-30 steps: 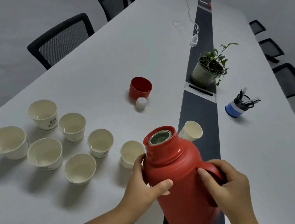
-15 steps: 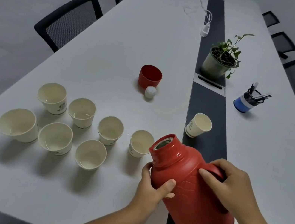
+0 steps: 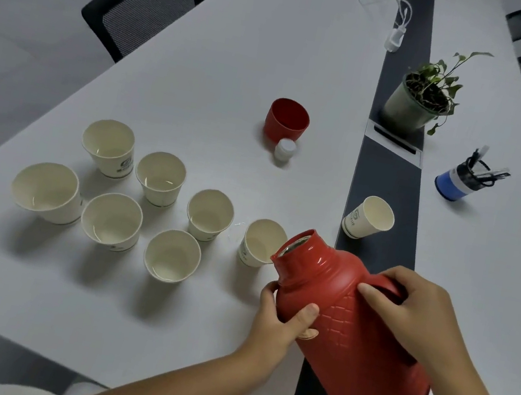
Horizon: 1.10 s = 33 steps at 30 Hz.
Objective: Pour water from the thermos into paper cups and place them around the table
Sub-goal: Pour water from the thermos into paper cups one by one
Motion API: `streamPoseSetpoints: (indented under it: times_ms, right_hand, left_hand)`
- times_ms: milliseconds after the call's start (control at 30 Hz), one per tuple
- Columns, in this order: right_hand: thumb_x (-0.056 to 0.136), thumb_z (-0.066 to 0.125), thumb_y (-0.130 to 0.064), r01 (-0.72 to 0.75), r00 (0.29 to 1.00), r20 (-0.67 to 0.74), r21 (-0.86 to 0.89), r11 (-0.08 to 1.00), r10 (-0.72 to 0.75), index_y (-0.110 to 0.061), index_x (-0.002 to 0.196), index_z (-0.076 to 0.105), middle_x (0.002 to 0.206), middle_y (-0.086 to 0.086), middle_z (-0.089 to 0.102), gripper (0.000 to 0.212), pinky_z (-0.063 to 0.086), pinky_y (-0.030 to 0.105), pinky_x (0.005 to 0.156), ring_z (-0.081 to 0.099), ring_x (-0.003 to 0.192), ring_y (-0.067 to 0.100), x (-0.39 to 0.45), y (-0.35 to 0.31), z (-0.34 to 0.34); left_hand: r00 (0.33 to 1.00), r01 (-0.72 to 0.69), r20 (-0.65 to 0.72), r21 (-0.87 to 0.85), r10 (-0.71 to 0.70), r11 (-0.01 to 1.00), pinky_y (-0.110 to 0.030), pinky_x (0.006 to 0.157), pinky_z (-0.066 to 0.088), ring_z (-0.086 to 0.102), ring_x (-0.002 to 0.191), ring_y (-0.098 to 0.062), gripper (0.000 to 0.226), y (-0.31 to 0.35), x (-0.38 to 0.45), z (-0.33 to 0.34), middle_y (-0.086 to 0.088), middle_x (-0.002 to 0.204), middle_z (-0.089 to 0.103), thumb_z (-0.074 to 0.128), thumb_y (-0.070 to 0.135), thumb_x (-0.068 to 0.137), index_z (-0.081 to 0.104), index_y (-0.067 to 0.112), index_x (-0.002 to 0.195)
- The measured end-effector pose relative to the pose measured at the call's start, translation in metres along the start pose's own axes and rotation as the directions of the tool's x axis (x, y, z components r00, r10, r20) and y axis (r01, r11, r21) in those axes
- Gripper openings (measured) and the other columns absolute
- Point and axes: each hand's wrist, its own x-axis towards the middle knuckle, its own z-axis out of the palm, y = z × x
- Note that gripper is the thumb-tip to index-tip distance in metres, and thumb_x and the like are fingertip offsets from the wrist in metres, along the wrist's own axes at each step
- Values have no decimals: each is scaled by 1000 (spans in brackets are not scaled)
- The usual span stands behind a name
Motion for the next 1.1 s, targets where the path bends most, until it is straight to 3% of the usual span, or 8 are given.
streamPoseSetpoints:
  times_ms: [200, 333, 467, 633, 700, 867, 1000, 1100]
  right_hand:
    - [75, 69, -24, -9, 999, 41, -41, 999, 11, -21, 78, 61, 67, -13, 55, 9, 35, 12, 59, 52, 67, 2, 9, -6, -2]
    - [75, 69, -24, -12, 998, 63, -64, 998, 16, -22, 77, 59, 65, -16, 53, 10, 34, 11, 57, 50, 65, 1, 13, -10, -2]
    - [76, 68, -25, -3, 996, 89, -81, 997, 10, -23, 77, 57, 65, -16, 52, 11, 34, 12, 57, 49, 65, 1, 17, -14, -3]
    - [77, 66, -27, 21, 992, 127, -117, 993, -6, -22, 79, 59, 67, -12, 54, 9, 35, 13, 58, 51, 66, 2, 24, -19, -3]
    - [77, 66, -27, 26, 991, 132, -123, 992, -10, -22, 79, 59, 67, -10, 55, 9, 35, 14, 57, 51, 67, 2, 26, -20, -3]
    - [77, 67, -27, 40, 989, 146, -131, 991, -20, -22, 78, 58, 67, -10, 55, 10, 33, 13, 56, 50, 66, 2, 30, -23, -3]
    - [77, 66, -27, 45, 986, 163, -142, 989, -21, -23, 79, 58, 67, -11, 55, 10, 32, 14, 55, 50, 67, 2, 33, -24, -3]
    - [77, 66, -27, 44, 987, 160, -146, 988, -20, -22, 78, 58, 67, -11, 55, 9, 32, 15, 55, 51, 67, 3, 34, -25, -2]
  left_hand:
    - [1000, 18, 7, -28, -18, 999, -17, 69, 53, 66, 80, 2, 88, 1, 1, 0, 5, 110, 55, 65, 55, 44, 32, 25, 120]
    - [1000, 22, 6, -59, -22, 998, -16, 68, 53, 66, 77, 4, 77, 3, 0, 0, 7, 109, 55, 65, 51, 49, 34, 28, 115]
    - [999, 27, -19, -57, -28, 998, -22, 80, 54, 61, 95, -5, 82, 2, 1, 0, 7, 113, 55, 64, 57, 44, 33, 31, 115]
    - [999, 35, -21, -120, -38, 992, -13, 65, 52, 66, 77, 1, 80, 2, 2, 1, 3, 114, 54, 65, 49, 52, 32, 24, 121]
    - [999, 42, -26, -116, -45, 992, -13, 65, 51, 66, 80, -2, 87, 1, 3, 1, 3, 114, 54, 65, 52, 50, 32, 22, 125]
    - [998, 53, -36, -146, -59, 988, -12, 63, 50, 66, 71, 2, 74, 1, 6, 1, 3, 109, 56, 58, 40, 63, 33, 17, 129]
    - [998, 54, -34, -133, -59, 990, -13, 66, 51, 64, 82, -4, 88, 1, 6, 1, 3, 112, 57, 65, 54, 52, 34, 21, 127]
    - [997, 60, -30, -155, -66, 986, -12, 64, 51, 66, 71, 3, 75, 2, 6, 0, 2, 110, 57, 60, 43, 63, 33, 18, 129]
